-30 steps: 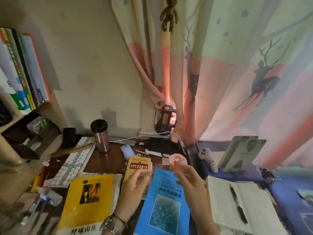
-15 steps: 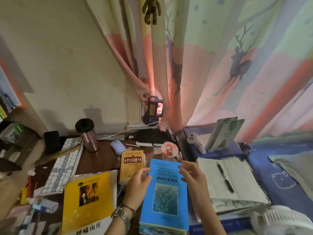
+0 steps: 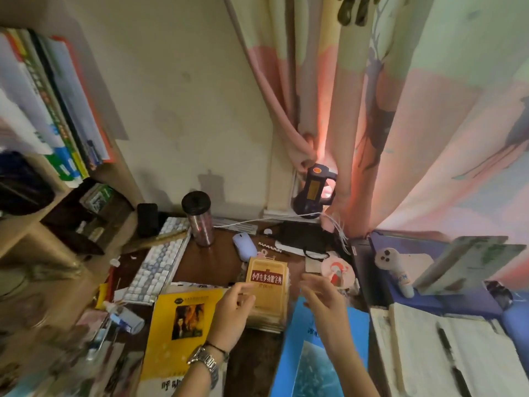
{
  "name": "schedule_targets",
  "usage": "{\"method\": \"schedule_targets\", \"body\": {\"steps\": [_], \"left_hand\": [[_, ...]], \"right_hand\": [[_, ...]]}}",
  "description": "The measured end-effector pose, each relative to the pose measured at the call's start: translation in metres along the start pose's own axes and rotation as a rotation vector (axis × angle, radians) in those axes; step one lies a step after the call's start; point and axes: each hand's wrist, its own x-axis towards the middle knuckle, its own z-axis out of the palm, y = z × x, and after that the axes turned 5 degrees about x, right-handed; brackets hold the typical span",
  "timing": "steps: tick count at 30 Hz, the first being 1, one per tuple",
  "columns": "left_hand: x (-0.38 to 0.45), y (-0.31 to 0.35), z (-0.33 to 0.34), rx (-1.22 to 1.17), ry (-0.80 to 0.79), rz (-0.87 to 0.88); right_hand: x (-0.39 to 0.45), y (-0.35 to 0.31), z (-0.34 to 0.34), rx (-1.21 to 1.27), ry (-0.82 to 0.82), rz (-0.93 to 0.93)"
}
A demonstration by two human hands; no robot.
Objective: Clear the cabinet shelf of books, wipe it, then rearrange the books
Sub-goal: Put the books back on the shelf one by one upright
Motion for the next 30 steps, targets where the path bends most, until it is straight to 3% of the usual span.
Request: {"method": "schedule_targets", "body": {"steps": [11, 20, 26, 30], "left_hand": [[0.037, -0.019, -0.007, 0.024, 0.085, -0.096], [0.071, -0.034, 0.025, -0.008, 0.041, -0.147], [0.084, -0.048, 0.031, 0.083, -0.027, -0.177], [0.091, -0.051, 0.031, 0.079, -0.082, -0.201]], "right_hand": [[0.050, 0.020, 0.044, -0.028, -0.152, 0.105], [0.099, 0.043, 0.067, -0.193, -0.119, 0.216], [0.101, 0.066, 0.093, -0.167, 0.087, 0.459], [0.107, 0.079, 0.105, -0.063, 0.138, 0.577]]}}
